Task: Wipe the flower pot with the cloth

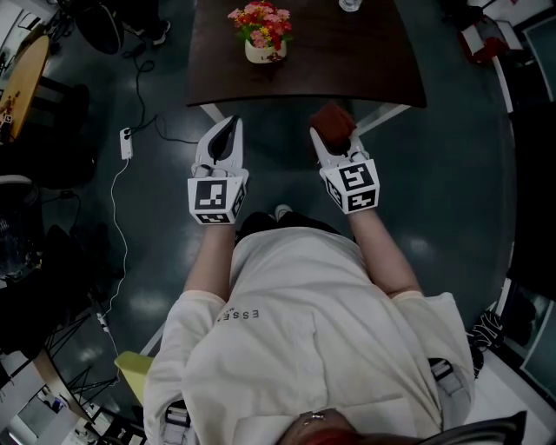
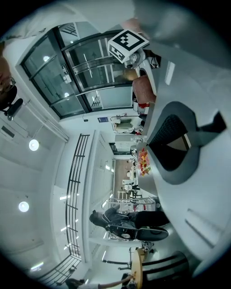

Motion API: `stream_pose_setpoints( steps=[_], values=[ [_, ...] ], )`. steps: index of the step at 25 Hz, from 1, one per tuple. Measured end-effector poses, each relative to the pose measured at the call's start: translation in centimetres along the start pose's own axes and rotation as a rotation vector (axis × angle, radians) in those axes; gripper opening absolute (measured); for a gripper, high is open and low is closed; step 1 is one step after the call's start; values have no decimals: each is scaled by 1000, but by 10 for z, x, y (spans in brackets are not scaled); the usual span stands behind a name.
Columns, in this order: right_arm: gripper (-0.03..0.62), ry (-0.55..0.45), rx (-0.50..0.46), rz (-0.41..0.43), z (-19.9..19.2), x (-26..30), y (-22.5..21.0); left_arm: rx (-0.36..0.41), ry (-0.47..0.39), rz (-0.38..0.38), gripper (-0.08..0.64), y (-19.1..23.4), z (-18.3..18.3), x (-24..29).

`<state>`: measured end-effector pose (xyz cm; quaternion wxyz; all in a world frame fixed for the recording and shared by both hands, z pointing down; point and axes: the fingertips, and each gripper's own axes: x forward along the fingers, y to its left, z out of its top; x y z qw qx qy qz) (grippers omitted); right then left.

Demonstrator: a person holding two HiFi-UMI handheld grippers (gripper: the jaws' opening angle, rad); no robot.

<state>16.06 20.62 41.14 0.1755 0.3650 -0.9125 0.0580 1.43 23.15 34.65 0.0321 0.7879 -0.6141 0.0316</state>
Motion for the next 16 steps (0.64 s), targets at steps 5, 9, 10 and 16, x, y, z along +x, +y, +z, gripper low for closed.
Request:
stream_pose_setpoints(
  steps=[5, 9, 10, 16],
  values=[
    [46, 7, 5, 2, -2, 0, 1, 21, -2, -1, 11, -1, 3, -1],
    [46, 9, -2, 3, -3, 3, 3, 11, -1, 2, 11, 2, 0, -2],
    [46, 9, -5, 5, -3, 3, 4, 8, 0, 4, 11, 3, 0, -2],
    [46, 21, -8, 7, -5, 6, 1, -9, -12, -2, 11, 5, -1, 1]
  ],
)
